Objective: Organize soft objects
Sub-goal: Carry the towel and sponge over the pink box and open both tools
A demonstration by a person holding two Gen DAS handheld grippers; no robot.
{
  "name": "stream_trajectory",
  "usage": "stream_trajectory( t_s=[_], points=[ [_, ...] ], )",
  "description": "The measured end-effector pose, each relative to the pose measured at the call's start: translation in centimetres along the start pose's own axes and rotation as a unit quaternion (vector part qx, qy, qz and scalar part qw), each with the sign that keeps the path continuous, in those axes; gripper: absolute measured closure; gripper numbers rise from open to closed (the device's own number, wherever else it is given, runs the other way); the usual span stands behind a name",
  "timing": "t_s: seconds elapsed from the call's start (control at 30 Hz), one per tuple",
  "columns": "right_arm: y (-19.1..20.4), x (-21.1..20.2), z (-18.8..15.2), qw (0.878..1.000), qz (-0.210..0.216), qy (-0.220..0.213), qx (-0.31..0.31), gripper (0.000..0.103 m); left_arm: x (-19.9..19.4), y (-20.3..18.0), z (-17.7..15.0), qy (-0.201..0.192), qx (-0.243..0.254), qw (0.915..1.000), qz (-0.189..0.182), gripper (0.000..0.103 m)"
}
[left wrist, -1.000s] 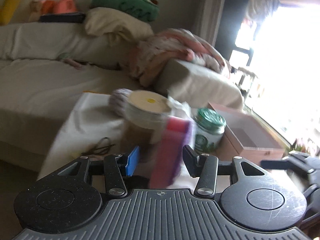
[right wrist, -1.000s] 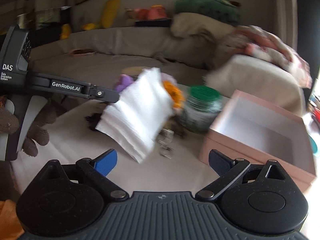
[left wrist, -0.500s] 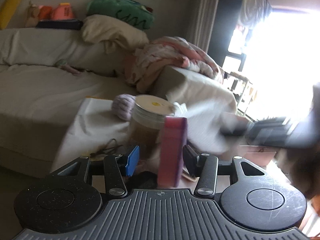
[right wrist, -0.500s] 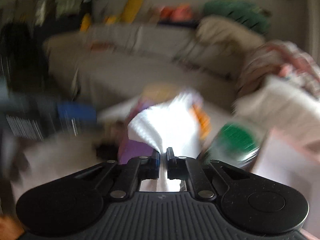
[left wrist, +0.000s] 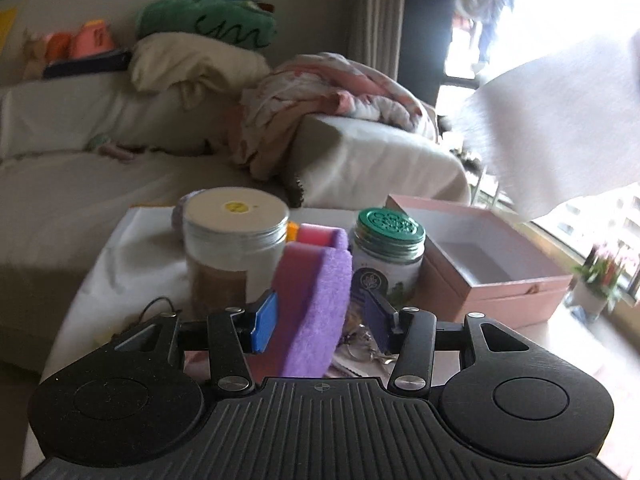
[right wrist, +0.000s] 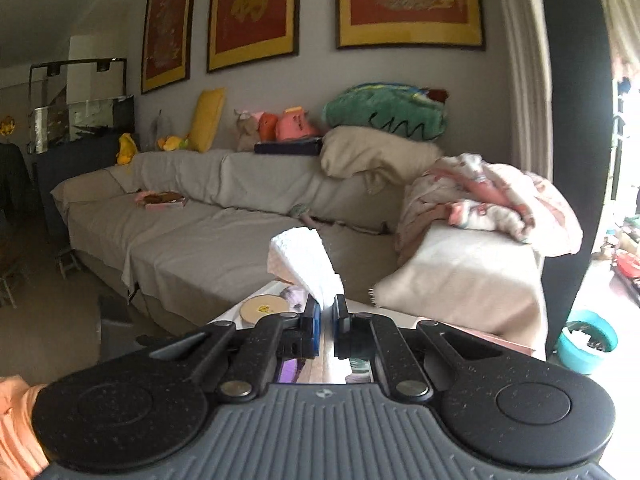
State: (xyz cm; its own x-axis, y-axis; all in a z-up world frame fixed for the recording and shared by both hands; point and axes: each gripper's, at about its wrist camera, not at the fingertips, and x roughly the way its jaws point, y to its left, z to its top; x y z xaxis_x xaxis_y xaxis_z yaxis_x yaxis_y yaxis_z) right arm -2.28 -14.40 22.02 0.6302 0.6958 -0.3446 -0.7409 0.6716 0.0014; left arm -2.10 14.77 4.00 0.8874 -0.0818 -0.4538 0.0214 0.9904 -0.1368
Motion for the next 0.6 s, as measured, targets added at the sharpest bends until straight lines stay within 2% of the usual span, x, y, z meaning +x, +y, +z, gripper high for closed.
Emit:
stream_trajectory(
  t_s=[0.1,0.2,0.3,0.47,0.6],
  points=[
    [-0.6,-2.2,-1.2,1.000,-0.027,-0.005,-0.006,0.097,1.3,-0.3,0.3,0.003,0.028,0.9992,0.028,0.051],
    [-1.5,-4.0,-2.8,0.999,-0.047,0.000,0.000,0.097,2.0,0.8,0.8,0.015,0.012,0.9995,0.025,0.051],
    [-2.7,-4.8,-4.5,0.998,-0.068,0.012,0.004,0.097,2.1,1.7,0.8,0.031,-0.003,0.9995,0.008,0.051],
    [-4.1,-3.5,-8.7,0.995,-0.061,0.071,0.032,0.097,1.5,2.2,0.7,0.042,-0.003,0.9989,-0.022,0.051],
    [-4.9,-1.4,-10.6,0.990,-0.055,0.110,0.063,0.097,0.9,1.0,0.8,0.041,0.028,0.9980,-0.038,0.051]
  ],
)
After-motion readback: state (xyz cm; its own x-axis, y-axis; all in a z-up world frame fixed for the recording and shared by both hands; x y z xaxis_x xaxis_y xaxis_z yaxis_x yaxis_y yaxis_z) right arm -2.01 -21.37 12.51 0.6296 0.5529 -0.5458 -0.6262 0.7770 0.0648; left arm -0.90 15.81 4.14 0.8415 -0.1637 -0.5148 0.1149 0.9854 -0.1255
